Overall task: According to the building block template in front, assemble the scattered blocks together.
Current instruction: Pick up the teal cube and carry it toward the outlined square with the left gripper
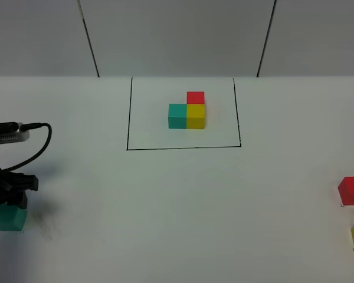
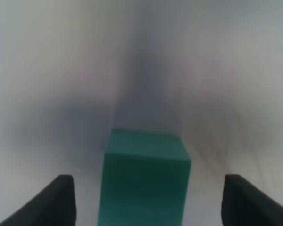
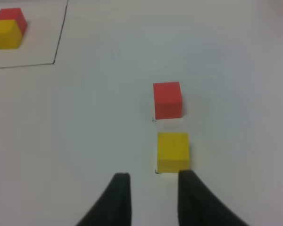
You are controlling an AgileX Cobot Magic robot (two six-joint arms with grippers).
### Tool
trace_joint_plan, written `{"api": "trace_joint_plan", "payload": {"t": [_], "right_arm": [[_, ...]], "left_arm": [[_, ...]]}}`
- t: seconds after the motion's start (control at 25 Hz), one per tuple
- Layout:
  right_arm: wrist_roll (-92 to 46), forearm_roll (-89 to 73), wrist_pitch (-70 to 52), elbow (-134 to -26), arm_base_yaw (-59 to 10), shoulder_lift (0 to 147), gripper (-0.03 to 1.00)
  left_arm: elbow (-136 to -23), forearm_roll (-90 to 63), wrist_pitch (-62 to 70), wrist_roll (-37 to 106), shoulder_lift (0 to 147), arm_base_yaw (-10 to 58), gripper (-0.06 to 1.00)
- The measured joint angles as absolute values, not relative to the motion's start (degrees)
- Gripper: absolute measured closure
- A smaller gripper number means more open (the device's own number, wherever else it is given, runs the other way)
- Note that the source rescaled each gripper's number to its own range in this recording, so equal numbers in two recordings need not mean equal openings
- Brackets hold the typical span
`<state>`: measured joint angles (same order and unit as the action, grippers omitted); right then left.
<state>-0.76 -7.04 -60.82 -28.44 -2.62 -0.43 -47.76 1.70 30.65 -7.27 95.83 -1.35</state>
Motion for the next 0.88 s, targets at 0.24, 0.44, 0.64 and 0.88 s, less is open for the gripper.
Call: {"api": "trace_joint_plan", "payload": {"t": [0.24, 0.44, 0.64, 0.88], "right_arm": [[-0.8, -7.0, -60.8, -28.4, -2.6, -0.4, 0.97], [-0.8, -7.0, -60.8, -28.4, -2.6, -0.4, 0.97], [-0.8, -7.0, -60.8, -28.4, -2.6, -0.4, 0.97], [-0.8, -7.0, -60.8, -28.4, -2.6, -0.4, 0.97]], "left_arm": [[-47.8, 1.8, 30.1, -7.3, 100.1, -1.3, 0.40], [-47.8, 1.8, 27.3, -7.4, 103.7, -1.3, 0.40], [-47.8, 1.8, 26.0, -7.4, 104.8, -1.3, 0.48], [-48.4, 1.9, 27.3, -6.8, 104.8, -1.3, 0.94]]}}
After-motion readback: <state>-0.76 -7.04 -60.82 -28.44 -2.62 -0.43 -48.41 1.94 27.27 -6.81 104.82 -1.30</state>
